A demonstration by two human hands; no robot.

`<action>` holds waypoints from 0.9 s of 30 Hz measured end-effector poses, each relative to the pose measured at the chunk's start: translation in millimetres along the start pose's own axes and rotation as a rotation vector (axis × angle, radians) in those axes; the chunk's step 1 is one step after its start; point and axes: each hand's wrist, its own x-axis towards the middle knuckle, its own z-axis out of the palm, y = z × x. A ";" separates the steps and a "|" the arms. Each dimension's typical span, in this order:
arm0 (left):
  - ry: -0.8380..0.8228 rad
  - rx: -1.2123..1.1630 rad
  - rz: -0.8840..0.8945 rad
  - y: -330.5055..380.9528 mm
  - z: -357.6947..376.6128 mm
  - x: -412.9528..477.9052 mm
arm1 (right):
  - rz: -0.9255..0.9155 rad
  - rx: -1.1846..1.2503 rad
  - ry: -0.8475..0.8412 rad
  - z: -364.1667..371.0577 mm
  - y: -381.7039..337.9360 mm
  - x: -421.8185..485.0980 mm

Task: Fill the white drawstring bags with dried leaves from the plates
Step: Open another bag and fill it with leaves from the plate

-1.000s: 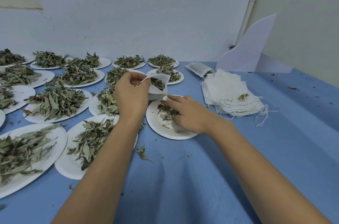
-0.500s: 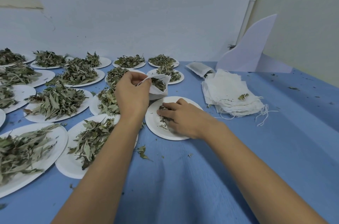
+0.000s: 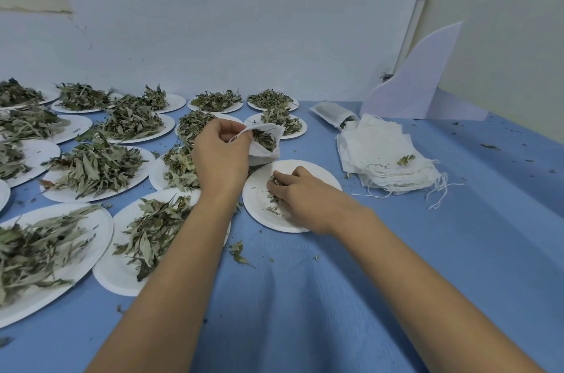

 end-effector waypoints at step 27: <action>-0.002 0.093 0.156 -10.5 18.6 -19.6 | 0.250 1.256 0.311 -57.1 18.5 -25.0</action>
